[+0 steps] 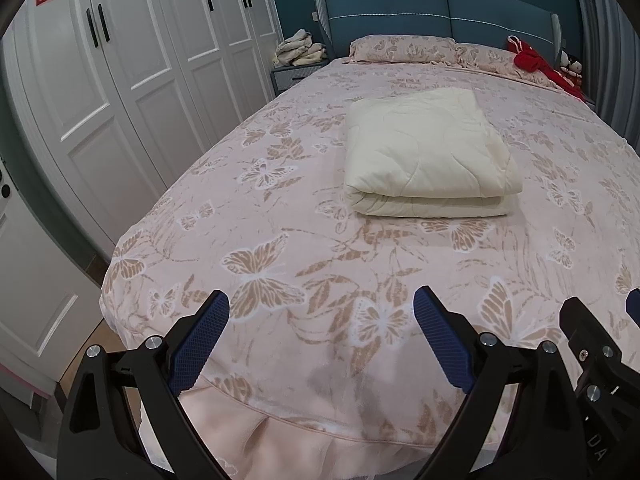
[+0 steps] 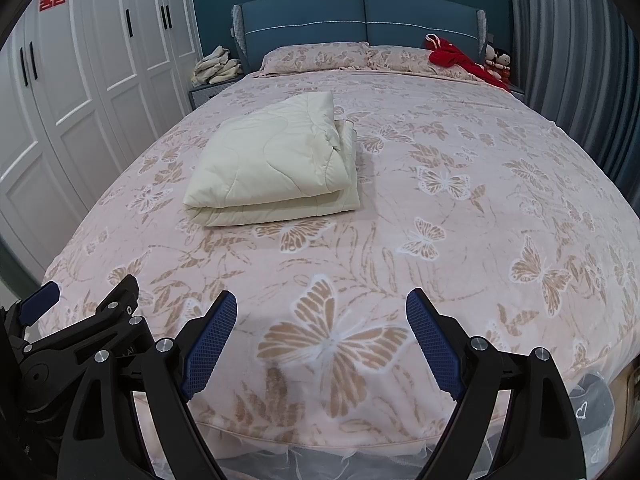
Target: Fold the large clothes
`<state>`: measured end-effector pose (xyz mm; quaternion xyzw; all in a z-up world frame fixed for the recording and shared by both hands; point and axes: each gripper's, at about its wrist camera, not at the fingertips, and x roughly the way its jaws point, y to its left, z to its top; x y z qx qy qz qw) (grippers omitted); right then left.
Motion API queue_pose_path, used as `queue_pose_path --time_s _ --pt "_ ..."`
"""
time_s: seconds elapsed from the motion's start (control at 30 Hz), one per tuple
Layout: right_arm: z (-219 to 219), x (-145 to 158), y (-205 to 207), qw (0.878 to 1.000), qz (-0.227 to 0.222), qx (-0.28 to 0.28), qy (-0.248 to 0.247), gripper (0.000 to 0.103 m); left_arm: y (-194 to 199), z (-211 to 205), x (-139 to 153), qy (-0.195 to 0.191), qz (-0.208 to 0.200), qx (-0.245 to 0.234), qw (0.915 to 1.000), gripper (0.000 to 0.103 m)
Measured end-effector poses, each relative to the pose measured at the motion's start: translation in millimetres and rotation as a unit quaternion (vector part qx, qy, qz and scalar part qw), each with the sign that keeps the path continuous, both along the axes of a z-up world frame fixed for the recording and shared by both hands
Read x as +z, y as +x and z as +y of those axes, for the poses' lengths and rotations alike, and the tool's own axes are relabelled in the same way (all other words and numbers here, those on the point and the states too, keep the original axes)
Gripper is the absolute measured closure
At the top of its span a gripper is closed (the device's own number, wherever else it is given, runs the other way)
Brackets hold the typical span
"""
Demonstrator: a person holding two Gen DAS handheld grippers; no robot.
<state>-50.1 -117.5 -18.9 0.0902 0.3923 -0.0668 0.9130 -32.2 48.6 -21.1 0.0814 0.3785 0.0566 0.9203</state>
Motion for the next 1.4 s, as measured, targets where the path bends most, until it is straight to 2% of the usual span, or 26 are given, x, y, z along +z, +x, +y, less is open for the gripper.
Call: queue_pose_path --time_s 1.4 --pt "-1.3 -0.8 0.6 1.0 0.001 0.001 -0.003 0.018 2.2 -0.9 -0.3 0.0 0.002 -0.004 1.0 0.016"
